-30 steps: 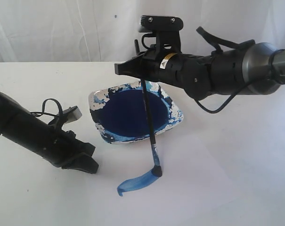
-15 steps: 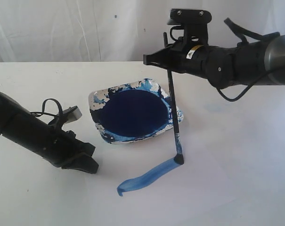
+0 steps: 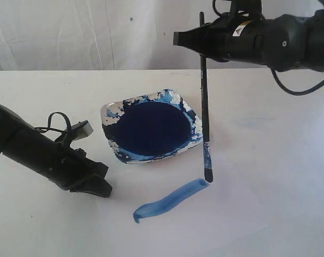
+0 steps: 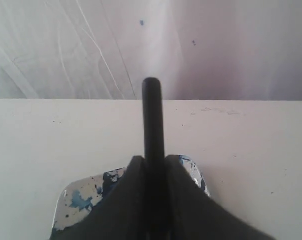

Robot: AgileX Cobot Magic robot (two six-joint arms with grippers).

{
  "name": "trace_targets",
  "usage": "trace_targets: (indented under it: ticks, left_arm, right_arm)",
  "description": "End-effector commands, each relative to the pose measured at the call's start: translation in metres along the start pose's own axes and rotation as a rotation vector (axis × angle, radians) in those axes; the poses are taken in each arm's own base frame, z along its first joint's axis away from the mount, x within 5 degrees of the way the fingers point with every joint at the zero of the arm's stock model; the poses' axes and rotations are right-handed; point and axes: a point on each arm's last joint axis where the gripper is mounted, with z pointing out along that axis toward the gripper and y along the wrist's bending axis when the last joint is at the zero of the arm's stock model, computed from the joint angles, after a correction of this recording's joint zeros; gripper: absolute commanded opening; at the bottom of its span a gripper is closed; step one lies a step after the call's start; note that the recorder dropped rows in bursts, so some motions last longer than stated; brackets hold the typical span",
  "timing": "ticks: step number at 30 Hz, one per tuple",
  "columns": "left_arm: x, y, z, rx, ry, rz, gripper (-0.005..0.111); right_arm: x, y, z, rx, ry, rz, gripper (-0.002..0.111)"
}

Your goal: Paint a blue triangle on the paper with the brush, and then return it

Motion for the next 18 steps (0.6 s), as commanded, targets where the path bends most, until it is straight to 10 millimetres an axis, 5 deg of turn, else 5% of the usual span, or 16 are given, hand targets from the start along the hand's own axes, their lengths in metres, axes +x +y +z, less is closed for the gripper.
trace_targets:
  ticks: [1, 9, 18]
  left_arm:
    - [0.005, 0.003, 0.003, -0.027, 0.029, 0.026, 0.000]
    - [0.005, 0.003, 0.003, -0.027, 0.029, 0.026, 0.000]
    - [0.005, 0.003, 0.003, -0.027, 0.029, 0.026, 0.000]
  right_arm:
    - [-0.006, 0.012, -0.014, -0.032, 0.014, 0.037, 0.000]
    - [0.005, 0.081, -0.023, -0.211, -0.035, -0.017, 0.000]
    - [0.009, 0.082, -0.036, -0.219, 0.043, -0.047, 0.000]
